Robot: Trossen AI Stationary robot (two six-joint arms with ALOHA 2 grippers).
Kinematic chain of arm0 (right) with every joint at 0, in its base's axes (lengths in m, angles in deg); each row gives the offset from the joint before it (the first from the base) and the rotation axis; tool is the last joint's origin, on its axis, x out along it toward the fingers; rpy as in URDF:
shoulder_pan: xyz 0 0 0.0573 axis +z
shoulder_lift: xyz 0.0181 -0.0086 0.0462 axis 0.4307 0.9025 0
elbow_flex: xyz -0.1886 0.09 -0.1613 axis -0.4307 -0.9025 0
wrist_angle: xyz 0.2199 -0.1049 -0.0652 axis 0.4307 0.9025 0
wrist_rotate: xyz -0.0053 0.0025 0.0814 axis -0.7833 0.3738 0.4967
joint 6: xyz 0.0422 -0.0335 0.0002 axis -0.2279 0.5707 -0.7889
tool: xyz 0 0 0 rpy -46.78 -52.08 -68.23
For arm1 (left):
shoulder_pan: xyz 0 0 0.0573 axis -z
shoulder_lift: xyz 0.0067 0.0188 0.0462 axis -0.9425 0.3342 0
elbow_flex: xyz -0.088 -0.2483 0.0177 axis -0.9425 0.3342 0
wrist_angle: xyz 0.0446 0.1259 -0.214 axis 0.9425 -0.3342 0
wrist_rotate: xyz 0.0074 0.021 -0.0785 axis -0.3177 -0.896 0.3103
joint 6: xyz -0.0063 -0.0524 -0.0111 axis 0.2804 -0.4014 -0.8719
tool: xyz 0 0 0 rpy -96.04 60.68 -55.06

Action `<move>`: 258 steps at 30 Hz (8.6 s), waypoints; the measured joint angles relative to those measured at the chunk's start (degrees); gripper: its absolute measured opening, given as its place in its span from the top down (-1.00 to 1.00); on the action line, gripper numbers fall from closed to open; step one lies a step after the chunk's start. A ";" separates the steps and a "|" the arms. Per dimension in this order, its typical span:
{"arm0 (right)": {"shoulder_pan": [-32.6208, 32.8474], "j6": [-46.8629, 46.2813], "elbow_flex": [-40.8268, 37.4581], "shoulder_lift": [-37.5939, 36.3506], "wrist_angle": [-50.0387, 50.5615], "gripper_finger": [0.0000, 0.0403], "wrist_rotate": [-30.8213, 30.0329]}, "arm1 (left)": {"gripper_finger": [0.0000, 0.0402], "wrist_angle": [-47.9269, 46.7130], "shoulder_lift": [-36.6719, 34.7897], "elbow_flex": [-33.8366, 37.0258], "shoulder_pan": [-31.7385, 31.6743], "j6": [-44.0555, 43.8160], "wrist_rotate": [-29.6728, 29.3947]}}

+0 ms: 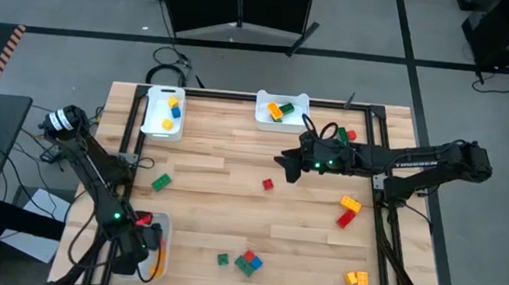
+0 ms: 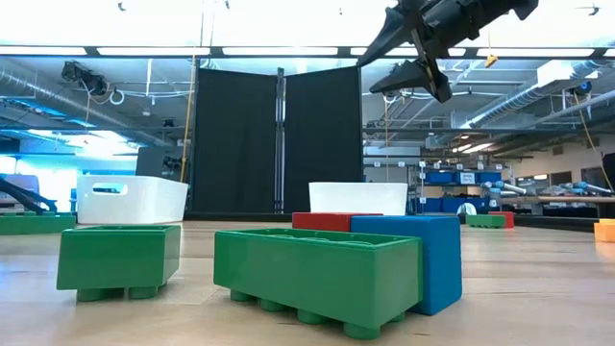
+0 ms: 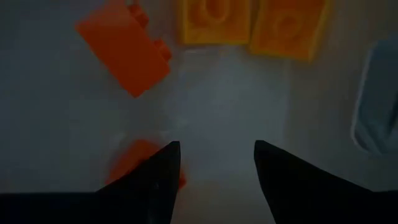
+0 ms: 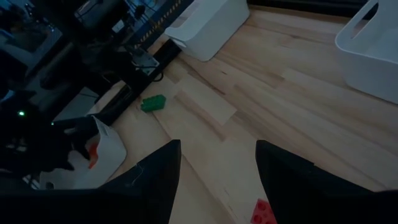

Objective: Sort blocks by size
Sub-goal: Put the yellow 4 stud game piece into the bottom white bin

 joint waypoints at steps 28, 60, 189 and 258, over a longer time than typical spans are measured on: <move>0.60 9.79 0.00 -0.02 1.29 -0.09 1.42 | -0.06 -29.57 -15.80 -13.66 -12.02 6.17 -31.79; 32.10 -51.94 35.21 21.80 81.48 0.19 6.69 | -0.06 7.58 -25.55 0.77 -50.11 52.42 -22.07; 51.63 -68.48 10.04 29.59 45.96 -0.33 32.61 | -0.06 23.20 -27.71 5.86 -50.71 50.65 -17.91; 26.73 -22.79 6.54 29.59 48.71 -0.24 13.70 | -0.06 22.77 -27.71 5.86 -50.73 51.06 -17.97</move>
